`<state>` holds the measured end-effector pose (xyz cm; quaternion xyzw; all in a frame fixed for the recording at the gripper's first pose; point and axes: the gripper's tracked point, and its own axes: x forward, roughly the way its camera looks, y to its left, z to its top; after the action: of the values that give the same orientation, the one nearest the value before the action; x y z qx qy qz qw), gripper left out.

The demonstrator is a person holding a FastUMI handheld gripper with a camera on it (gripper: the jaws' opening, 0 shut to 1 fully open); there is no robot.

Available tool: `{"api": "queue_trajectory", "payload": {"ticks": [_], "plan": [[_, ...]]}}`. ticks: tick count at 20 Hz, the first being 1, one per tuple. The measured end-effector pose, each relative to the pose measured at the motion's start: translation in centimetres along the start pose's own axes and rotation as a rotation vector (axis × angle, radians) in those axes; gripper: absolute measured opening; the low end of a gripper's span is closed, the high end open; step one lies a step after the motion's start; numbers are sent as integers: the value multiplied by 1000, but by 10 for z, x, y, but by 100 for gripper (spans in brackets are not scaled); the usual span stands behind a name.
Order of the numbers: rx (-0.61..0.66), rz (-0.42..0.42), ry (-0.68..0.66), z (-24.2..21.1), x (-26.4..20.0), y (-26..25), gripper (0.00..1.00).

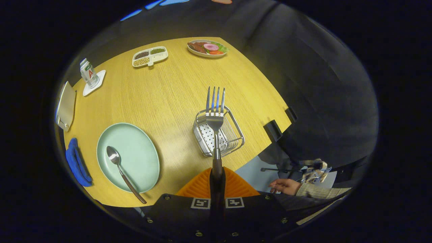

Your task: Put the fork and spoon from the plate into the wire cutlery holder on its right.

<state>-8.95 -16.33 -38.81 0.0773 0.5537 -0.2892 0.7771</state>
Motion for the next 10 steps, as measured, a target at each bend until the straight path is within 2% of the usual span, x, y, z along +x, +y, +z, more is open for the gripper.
{"api": "queue_trajectory", "payload": {"ticks": [6,10], "plan": [[18,9,100,-19,17,-10,2],[19,17,97,-16,18,-13,3]]}}
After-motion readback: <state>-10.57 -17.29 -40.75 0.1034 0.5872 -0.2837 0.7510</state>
